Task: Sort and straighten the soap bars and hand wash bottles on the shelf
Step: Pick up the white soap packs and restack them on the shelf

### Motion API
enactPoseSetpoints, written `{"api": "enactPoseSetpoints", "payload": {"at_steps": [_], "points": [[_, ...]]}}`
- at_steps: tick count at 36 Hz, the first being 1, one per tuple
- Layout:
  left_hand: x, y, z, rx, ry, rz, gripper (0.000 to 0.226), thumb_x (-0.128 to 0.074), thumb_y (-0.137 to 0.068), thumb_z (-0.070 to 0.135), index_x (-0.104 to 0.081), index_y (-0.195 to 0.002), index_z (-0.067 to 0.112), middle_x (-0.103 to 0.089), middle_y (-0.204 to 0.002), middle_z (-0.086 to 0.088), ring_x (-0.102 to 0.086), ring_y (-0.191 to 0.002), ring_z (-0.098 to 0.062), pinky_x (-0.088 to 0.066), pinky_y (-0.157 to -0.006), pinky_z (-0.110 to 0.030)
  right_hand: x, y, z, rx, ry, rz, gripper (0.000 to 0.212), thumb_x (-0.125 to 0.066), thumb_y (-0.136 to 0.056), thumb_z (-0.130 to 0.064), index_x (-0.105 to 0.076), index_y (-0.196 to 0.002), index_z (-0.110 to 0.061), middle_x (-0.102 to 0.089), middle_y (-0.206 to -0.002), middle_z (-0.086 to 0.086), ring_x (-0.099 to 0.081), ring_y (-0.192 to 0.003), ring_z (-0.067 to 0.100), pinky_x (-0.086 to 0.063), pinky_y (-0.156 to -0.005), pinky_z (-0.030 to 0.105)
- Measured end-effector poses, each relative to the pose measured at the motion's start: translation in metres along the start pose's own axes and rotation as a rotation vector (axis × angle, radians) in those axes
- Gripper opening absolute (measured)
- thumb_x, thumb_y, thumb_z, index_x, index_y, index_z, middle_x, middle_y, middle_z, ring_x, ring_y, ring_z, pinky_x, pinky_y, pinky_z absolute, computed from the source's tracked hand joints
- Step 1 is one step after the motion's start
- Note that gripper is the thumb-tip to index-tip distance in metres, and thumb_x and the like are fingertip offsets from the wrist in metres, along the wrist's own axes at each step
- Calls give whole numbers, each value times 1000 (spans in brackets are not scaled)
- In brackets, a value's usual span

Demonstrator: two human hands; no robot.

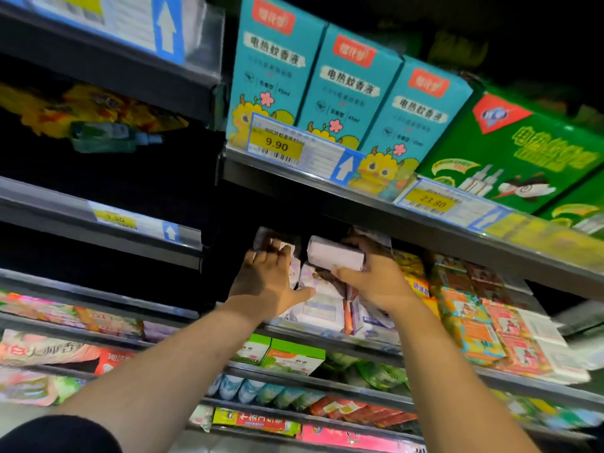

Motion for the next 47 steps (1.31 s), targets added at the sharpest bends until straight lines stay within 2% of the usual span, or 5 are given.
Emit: {"api": "enactPoseSetpoints", "payload": {"at_steps": [12, 18, 23, 39, 47], "points": [[18, 14, -11, 53, 568, 156, 66, -59, -85, 61, -54, -133, 15, -57, -122, -1, -55, -122, -26, -41, -92, -26, 17, 85, -7, -15, -567, 69, 36, -77, -83, 0, -59, -109, -17, -59, -104, 3, -62, -72, 3, -51, -57, 21], [49, 66, 25, -412, 649, 286, 97, -84, -78, 34, -18, -142, 66, -29, -140, 23, -28, -135, 3, -30, -107, -17, 12, 106, 6, -79, -750, 118, 38, -78, -78, -13, -60, -110, -22, -64, -101, -5, -65, -84, 10, -57, -64, 29], [46, 109, 55, -652, 738, 362, 82, -81, -80, 25, -34, -142, 52, -27, -145, 20, -25, -139, 11, -26, -110, -8, 3, 116, 11, -132, -803, 84, 24, -72, -90, -20, -62, -110, -27, -68, -95, -10, -67, -85, 10, -54, -69, 26], [30, 107, 46, -296, 1362, 163, 48, -69, -82, 56, -58, -123, 34, -66, -117, 16, -64, -110, -8, -53, -89, -26, -16, 128, 7, -115, -739, -154, 56, -84, -79, -18, -58, -126, -31, -63, -120, 0, -64, -107, 14, -52, -86, 26], [48, 111, 48, -285, 1401, 175, 30, -65, -94, 20, -51, -120, 25, -65, -102, 27, -64, -95, 4, -51, -77, -12, -10, 117, 1, -86, -707, 37, 38, -77, -88, -30, -60, -121, -38, -63, -118, 1, -62, -110, 19, -53, -92, 35]]}}
Point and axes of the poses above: each hand's wrist, its own y-axis away from the middle knuckle, its own x-axis out of the back of the hand, z = x × y, the point moved 9 cm from there along -y, towards the middle knuckle
